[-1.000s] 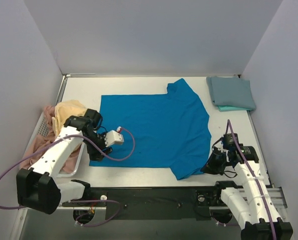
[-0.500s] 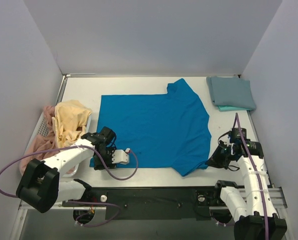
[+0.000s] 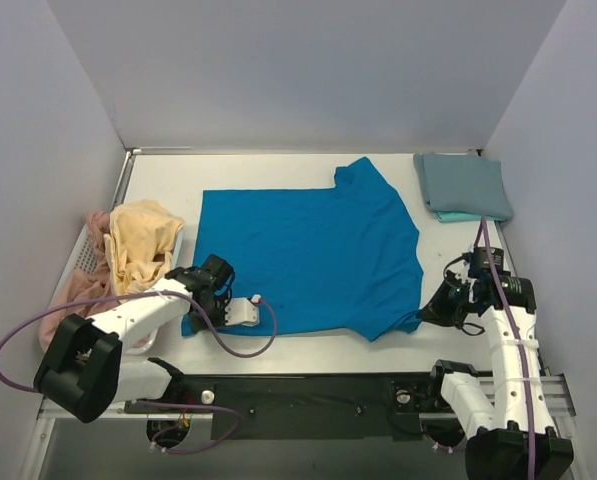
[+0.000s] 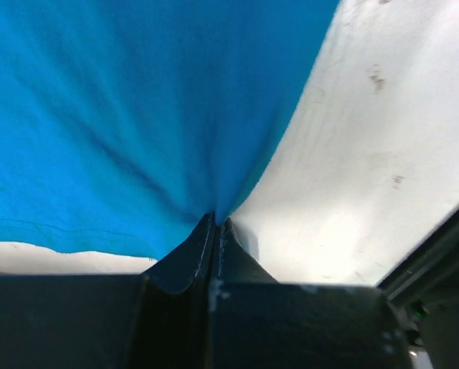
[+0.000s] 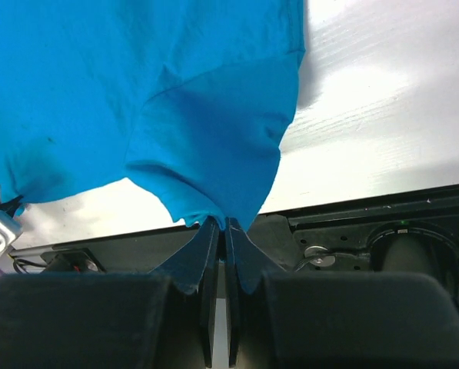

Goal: Fold and stack the t-shirts
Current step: Grap the side of the flattened tshirt closest away from the robot with both arms, then fold the flattened tshirt in 1/3 of the way

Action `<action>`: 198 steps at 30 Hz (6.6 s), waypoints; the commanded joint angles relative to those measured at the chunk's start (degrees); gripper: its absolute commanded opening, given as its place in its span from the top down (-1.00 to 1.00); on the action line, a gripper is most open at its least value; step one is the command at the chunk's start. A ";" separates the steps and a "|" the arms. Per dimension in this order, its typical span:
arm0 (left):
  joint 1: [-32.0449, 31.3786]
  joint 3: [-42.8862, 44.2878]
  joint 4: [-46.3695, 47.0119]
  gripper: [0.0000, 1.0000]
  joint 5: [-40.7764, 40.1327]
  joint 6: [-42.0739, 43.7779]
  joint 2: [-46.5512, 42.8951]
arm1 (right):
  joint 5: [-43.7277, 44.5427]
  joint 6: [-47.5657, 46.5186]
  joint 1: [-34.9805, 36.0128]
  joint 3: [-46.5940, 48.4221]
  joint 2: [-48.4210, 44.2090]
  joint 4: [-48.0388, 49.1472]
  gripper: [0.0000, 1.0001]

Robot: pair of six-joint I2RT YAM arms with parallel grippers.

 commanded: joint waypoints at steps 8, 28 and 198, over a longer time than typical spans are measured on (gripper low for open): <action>-0.01 12.67 -12.31 1.00 5.58 -7.96 -8.68 | 1.38 -1.56 -0.69 5.30 -1.69 -2.86 1.00; 11.85 32.45 -0.34 1.00 1.26 -7.78 17.06 | 1.82 -21.33 6.25 24.88 34.94 27.74 1.00; -29.63 59.08 24.88 0.92 12.25 -27.03 51.53 | 4.98 6.61 4.93 -13.77 28.90 31.52 1.00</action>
